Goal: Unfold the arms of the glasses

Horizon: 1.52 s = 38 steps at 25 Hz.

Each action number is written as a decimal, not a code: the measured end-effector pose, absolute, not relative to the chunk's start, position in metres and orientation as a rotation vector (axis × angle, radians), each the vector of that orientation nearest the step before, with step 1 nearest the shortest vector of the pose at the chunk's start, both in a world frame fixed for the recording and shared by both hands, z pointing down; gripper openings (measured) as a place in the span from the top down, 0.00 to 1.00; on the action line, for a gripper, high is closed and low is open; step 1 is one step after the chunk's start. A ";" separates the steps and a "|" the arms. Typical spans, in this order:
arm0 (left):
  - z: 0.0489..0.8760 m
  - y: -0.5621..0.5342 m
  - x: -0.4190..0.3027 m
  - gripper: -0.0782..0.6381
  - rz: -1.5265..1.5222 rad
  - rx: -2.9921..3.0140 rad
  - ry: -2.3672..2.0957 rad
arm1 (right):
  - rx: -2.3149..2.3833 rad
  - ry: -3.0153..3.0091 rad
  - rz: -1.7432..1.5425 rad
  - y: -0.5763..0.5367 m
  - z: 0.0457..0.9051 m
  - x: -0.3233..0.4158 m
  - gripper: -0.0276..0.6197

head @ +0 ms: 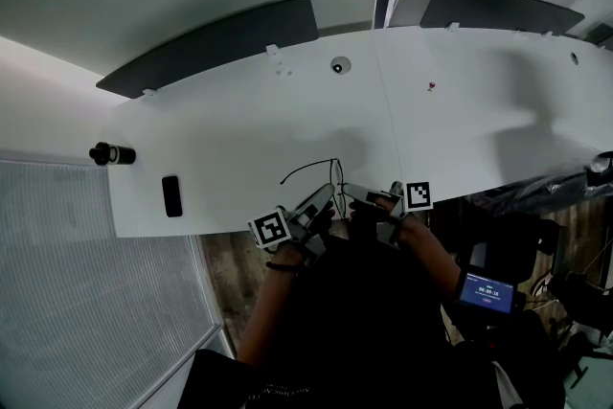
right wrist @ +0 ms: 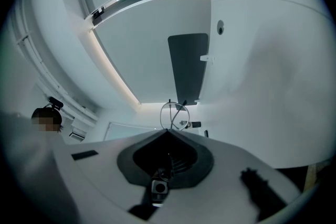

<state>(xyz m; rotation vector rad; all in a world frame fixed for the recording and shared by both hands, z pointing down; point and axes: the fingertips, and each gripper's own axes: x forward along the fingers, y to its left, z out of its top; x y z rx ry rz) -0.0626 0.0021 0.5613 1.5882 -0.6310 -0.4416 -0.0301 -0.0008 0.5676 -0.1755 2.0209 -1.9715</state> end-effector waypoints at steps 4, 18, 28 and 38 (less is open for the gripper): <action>0.560 0.000 -0.067 0.87 -0.460 1.576 -0.642 | -0.196 2.004 -1.962 -0.005 0.568 -0.026 0.94; 0.559 -0.004 -0.078 0.87 -0.475 1.574 -0.666 | -0.263 1.987 -1.937 -0.013 0.572 -0.016 0.94; 0.560 -0.002 -0.080 0.87 -0.516 1.567 -0.665 | -0.276 1.993 -1.925 -0.015 0.574 -0.012 0.94; 0.561 0.000 -0.080 0.87 -0.528 1.569 -0.672 | -0.305 1.979 -1.912 -0.019 0.574 -0.006 0.94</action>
